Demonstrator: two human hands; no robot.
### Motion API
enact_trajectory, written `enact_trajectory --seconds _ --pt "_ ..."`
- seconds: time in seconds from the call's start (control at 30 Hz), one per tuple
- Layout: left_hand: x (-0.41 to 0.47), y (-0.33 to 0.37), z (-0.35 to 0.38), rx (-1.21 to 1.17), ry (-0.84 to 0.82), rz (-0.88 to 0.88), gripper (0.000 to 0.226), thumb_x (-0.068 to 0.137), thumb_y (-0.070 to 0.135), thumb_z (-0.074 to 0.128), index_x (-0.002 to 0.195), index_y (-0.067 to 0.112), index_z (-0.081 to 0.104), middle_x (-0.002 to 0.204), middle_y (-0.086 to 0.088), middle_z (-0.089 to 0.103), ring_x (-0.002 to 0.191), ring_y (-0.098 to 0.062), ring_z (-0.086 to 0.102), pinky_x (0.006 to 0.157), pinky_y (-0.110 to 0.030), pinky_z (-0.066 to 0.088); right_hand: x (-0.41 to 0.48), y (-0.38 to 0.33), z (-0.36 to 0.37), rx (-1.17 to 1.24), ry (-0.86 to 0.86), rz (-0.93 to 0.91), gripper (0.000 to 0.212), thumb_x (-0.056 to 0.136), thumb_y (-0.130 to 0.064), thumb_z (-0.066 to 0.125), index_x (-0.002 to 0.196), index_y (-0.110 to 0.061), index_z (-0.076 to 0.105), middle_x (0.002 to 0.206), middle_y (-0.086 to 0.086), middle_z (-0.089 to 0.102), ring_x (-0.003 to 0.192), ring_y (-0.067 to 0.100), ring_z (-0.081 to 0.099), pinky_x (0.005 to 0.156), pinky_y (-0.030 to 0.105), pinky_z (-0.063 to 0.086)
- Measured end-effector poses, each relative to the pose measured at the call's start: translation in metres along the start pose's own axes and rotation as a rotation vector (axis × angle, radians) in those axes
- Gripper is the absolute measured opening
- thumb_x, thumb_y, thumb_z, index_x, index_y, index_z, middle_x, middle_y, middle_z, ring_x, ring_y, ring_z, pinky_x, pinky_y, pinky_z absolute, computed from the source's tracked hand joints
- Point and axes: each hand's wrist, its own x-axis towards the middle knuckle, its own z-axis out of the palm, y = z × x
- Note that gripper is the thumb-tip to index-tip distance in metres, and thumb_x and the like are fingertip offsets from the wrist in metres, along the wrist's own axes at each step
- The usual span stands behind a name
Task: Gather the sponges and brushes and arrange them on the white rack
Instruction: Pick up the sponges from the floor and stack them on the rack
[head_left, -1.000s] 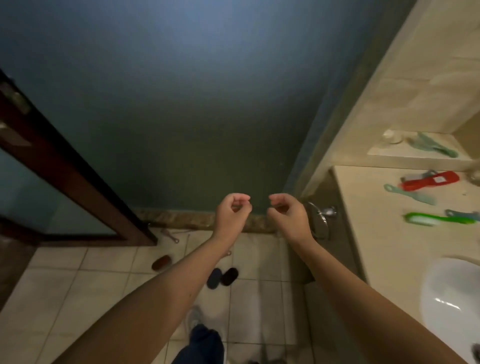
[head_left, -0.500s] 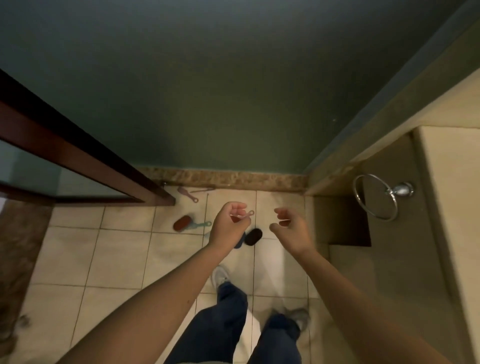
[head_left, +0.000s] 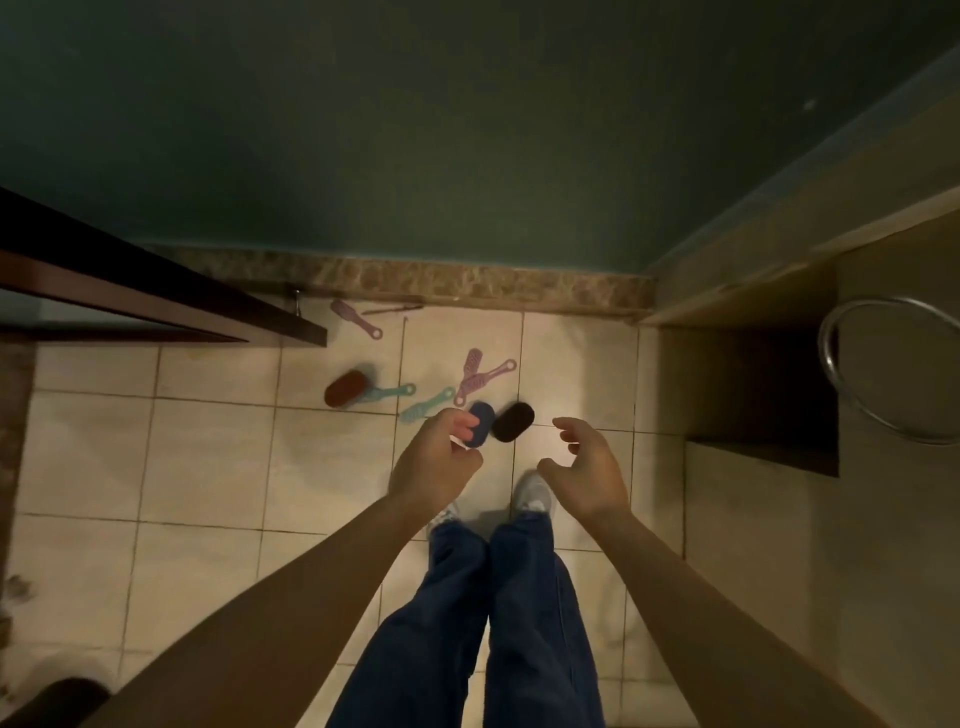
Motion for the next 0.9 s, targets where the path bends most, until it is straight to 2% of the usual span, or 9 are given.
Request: enact_trajectory --seconds 0.13,0.3,0.43,0.5,0.57,0.73,0.83,0.9 --pt "0.035 -0.030 0.032 0.026 -0.003 -0.047 0.036 0.083 0.018 0.066 0.108 0.039 0.050 0.100 0.021 0.054 0.086 -0.001 0.056 0.067 -0.020 0.048 0.045 0.031 0.021 -0.065 -0.035 -0.013 0.063 0.081 -0.019 0.072 0.138 -0.027 0.047 0.138 -0.005 0.050 0.120 0.014 0.050 0.091 0.028 0.048" --pt "0.081 -0.072 0.074 0.061 0.019 -0.126 0.040 0.080 0.023 0.068 0.101 0.048 0.044 0.094 0.028 0.050 0.081 0.005 0.055 0.060 -0.014 0.039 0.107 0.073 0.057 -0.184 -0.109 -0.025 0.064 0.081 -0.023 0.072 0.138 -0.030 0.046 0.141 -0.005 0.048 0.123 0.016 0.050 0.097 0.030 0.048" --pt "0.122 -0.111 0.105 0.107 0.067 -0.146 0.037 0.078 0.029 0.068 0.099 0.046 0.044 0.097 0.024 0.051 0.080 0.007 0.053 0.058 -0.013 0.033 0.152 0.108 0.089 -0.295 -0.158 -0.079 0.065 0.082 -0.023 0.071 0.140 -0.028 0.043 0.142 -0.004 0.046 0.125 0.018 0.048 0.097 0.030 0.046" --pt "0.145 -0.132 0.122 0.098 0.081 -0.149 0.036 0.077 0.028 0.068 0.103 0.042 0.047 0.105 0.018 0.054 0.086 -0.001 0.056 0.064 -0.018 0.042 0.172 0.127 0.105 -0.352 -0.193 -0.103 0.066 0.083 -0.023 0.072 0.142 -0.027 0.042 0.144 -0.003 0.045 0.127 0.019 0.047 0.101 0.032 0.046" --pt "0.168 -0.152 0.140 0.077 0.093 -0.163 0.038 0.078 0.024 0.069 0.111 0.033 0.051 0.114 0.009 0.054 0.097 -0.011 0.058 0.078 -0.030 0.052 0.193 0.143 0.120 -0.398 -0.224 -0.136 0.067 0.083 -0.022 0.071 0.142 -0.026 0.041 0.145 0.000 0.044 0.129 0.020 0.045 0.104 0.035 0.045" --pt "0.228 -0.195 0.180 0.120 0.068 -0.130 0.048 0.081 0.019 0.068 0.127 0.020 0.053 0.127 -0.003 0.054 0.110 -0.021 0.057 0.091 -0.035 0.050 0.249 0.176 0.158 -0.522 -0.283 -0.258 0.071 0.078 -0.018 0.074 0.141 -0.020 0.042 0.141 0.006 0.046 0.127 0.026 0.045 0.104 0.040 0.044" --pt "0.257 -0.215 0.201 0.212 0.082 -0.122 0.055 0.079 0.017 0.070 0.131 0.018 0.051 0.129 -0.008 0.053 0.110 -0.024 0.058 0.091 -0.035 0.049 0.280 0.195 0.179 -0.602 -0.273 -0.341 0.073 0.072 -0.018 0.079 0.136 -0.020 0.045 0.136 0.005 0.049 0.123 0.026 0.048 0.102 0.038 0.046" --pt "0.270 -0.227 0.214 0.281 0.101 -0.100 0.062 0.076 0.016 0.071 0.133 0.020 0.047 0.133 -0.007 0.045 0.111 -0.025 0.056 0.092 -0.040 0.051 0.300 0.207 0.191 -0.669 -0.277 -0.403 0.076 0.071 -0.020 0.080 0.138 -0.019 0.043 0.138 0.006 0.047 0.127 0.027 0.044 0.105 0.040 0.043"
